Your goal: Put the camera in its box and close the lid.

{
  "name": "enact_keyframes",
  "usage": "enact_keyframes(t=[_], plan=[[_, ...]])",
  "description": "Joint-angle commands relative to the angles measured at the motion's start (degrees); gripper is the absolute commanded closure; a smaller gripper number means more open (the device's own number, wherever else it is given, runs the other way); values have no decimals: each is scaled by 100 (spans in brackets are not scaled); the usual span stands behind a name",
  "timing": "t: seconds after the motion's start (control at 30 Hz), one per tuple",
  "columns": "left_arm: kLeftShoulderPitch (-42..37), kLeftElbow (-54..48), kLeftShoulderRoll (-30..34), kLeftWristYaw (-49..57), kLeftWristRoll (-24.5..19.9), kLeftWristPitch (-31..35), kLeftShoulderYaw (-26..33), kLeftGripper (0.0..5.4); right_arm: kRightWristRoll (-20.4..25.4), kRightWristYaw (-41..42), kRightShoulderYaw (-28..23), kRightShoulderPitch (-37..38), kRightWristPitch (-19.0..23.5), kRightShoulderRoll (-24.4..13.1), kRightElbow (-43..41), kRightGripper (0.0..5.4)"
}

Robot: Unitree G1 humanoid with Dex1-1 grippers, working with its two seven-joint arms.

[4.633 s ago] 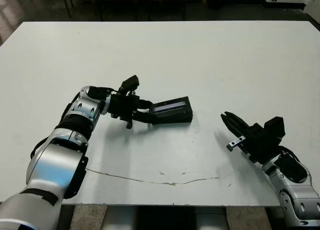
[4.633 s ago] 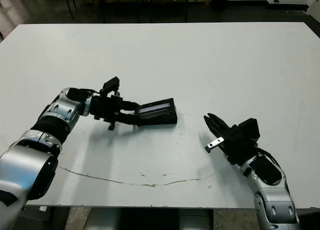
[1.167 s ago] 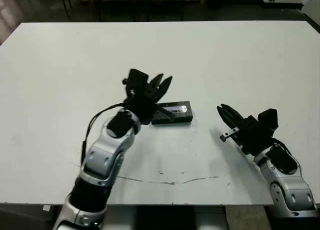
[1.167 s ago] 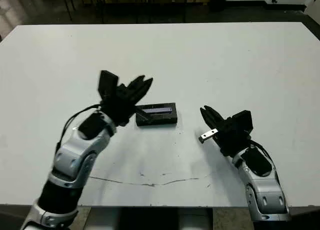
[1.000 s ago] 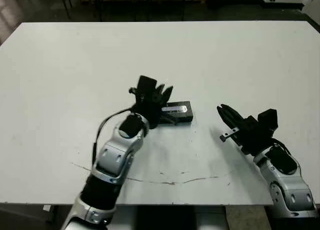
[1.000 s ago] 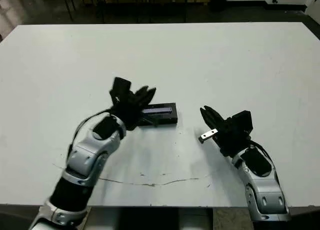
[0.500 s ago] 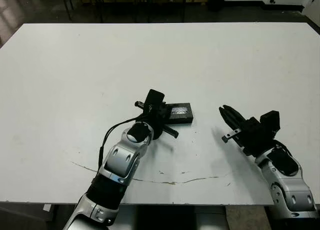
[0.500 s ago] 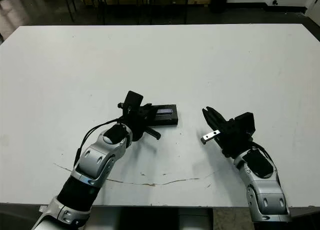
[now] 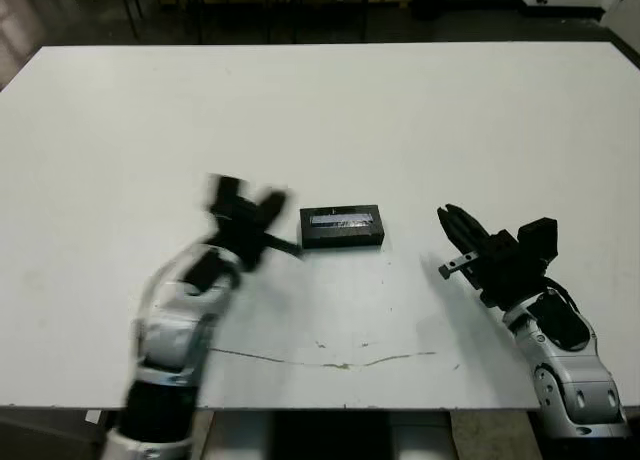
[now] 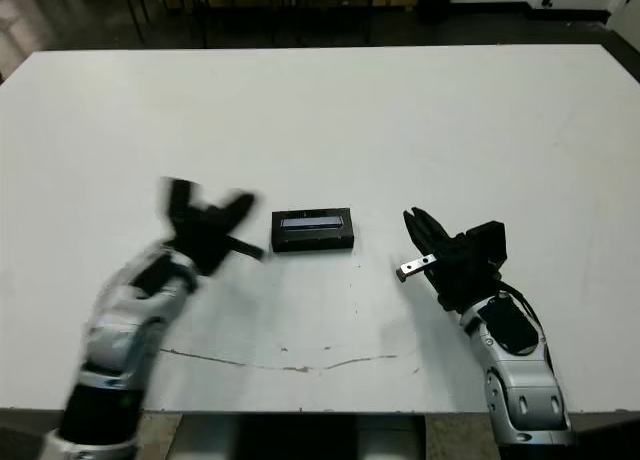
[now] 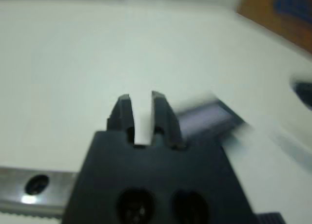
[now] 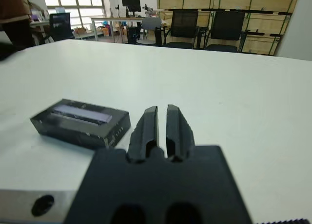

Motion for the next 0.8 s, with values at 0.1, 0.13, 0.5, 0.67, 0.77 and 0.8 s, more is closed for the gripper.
enact_keyframes(t=[0.1,0.13,0.5,0.67,0.77,0.8], plan=[[2,1036,360,376,249,-1743,721,537,-127,-338,-12,-350,300,53,-205,540],[9,1173,397,468,306,-2016,803,537,-180,-439,-11,-419,293,87,-216,540],[362,1868,417,842,623,-3256,815,537,-1029,-1624,49,-1098,336,484,440,540],[423,1769,299,868,623,-3160,602,537,-1152,-1761,65,-1107,151,641,702,540],[355,1712,292,838,607,-3029,500,537,-1214,-1790,68,-1066,68,693,745,540],[338,1700,295,826,602,-3003,477,537,-1233,-1804,68,-1051,73,705,738,540]])
